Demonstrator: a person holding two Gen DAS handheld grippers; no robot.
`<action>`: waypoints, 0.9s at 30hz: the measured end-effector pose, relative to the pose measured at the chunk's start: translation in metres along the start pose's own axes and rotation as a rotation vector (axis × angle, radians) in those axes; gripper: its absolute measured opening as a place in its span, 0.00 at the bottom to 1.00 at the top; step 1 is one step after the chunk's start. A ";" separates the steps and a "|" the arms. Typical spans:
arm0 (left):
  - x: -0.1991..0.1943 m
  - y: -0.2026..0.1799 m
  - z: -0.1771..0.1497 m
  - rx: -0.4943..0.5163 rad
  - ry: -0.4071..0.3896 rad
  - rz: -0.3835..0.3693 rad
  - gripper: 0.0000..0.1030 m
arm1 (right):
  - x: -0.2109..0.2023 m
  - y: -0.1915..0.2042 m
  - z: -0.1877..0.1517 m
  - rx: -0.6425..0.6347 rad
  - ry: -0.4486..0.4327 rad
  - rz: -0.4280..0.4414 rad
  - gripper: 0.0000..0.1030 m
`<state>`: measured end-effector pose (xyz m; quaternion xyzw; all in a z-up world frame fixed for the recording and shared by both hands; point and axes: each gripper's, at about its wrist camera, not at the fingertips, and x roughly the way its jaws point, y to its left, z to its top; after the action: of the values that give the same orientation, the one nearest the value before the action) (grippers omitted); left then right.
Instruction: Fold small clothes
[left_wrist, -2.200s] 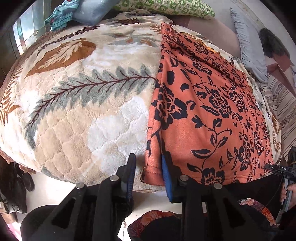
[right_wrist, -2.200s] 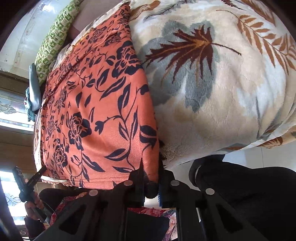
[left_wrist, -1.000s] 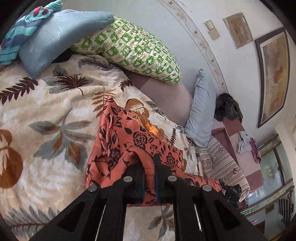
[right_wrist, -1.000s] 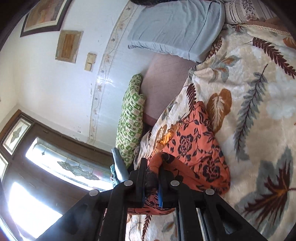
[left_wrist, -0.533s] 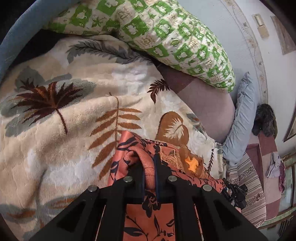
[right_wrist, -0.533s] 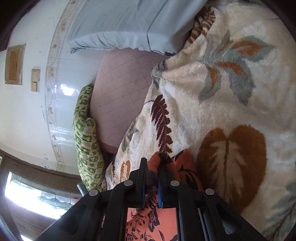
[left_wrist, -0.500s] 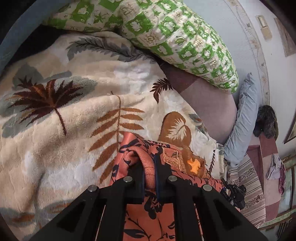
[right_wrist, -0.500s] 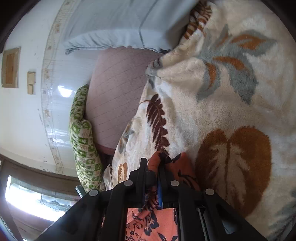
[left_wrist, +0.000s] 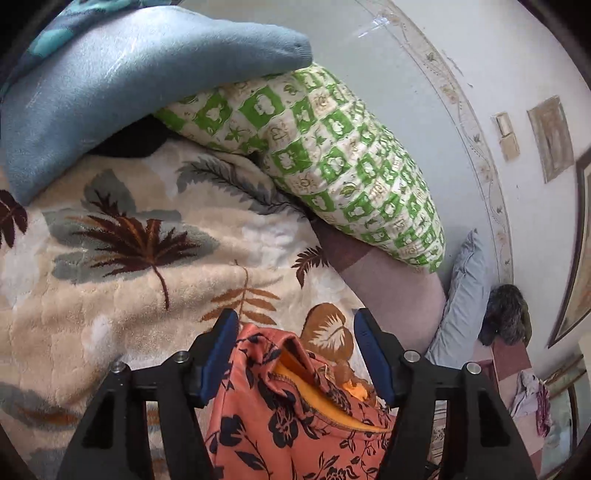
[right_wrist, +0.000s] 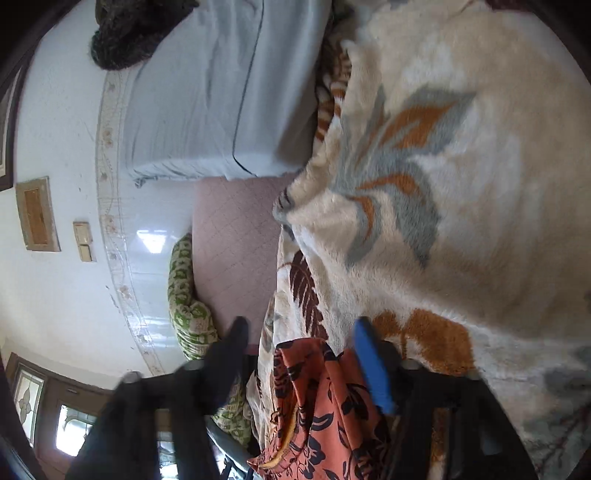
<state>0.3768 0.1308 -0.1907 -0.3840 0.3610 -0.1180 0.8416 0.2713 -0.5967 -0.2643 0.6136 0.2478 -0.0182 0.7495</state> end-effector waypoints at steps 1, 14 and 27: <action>-0.010 -0.009 -0.007 0.036 0.003 0.023 0.64 | -0.008 0.014 -0.003 -0.079 0.022 -0.009 0.77; 0.007 -0.031 -0.139 0.277 0.177 0.167 0.69 | 0.109 0.120 -0.246 -0.893 0.561 -0.319 0.66; 0.005 -0.016 -0.086 0.219 0.090 0.147 0.70 | 0.242 0.170 -0.257 -0.902 0.342 -0.436 0.54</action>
<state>0.3222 0.0696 -0.2200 -0.2568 0.4105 -0.1117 0.8678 0.4504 -0.2494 -0.2369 0.1587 0.4716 0.0351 0.8667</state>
